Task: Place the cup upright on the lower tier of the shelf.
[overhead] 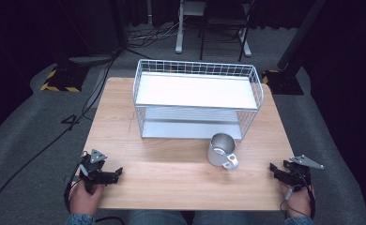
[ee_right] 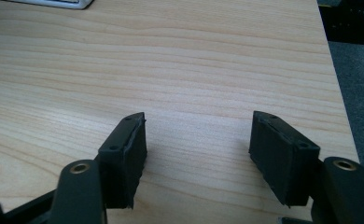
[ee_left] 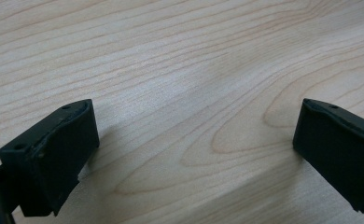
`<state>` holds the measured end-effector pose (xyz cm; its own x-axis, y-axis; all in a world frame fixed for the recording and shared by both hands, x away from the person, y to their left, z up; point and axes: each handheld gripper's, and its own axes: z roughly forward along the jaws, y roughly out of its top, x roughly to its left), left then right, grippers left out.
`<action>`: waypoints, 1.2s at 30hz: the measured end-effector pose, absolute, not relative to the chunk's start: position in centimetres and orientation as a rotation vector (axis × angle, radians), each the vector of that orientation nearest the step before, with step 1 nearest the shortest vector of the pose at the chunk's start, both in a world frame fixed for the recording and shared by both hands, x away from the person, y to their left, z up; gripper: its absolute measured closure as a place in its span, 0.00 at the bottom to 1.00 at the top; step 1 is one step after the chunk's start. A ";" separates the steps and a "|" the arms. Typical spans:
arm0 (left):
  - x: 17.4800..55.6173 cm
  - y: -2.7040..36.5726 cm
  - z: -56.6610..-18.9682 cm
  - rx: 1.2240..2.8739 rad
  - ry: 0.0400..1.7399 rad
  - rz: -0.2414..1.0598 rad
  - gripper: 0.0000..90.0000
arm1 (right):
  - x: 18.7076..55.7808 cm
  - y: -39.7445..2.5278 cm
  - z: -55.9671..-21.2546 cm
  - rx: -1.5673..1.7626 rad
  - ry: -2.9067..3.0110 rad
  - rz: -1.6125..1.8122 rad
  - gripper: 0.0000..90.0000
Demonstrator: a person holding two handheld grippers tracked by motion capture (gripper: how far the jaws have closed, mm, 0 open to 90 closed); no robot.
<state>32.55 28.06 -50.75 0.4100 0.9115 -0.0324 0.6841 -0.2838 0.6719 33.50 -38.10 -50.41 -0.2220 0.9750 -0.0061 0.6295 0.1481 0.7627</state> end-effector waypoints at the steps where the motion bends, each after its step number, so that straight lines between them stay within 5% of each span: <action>1: 32.5 28.1 -50.8 2.060 1.350 0.483 0.01 | 33.5 -38.1 -50.4 1.525 1.919 0.883 0.41; 36: 32.6 28.0 -50.7 2.062 1.357 0.484 0.01 | 32.1 -37.5 -48.6 1.500 1.946 0.976 0.41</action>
<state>32.60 28.02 -50.71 0.4061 0.9133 -0.0305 0.6878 -0.2835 0.6683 32.07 -37.46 -48.64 -0.2739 0.9609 0.0417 0.6083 0.1395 0.7813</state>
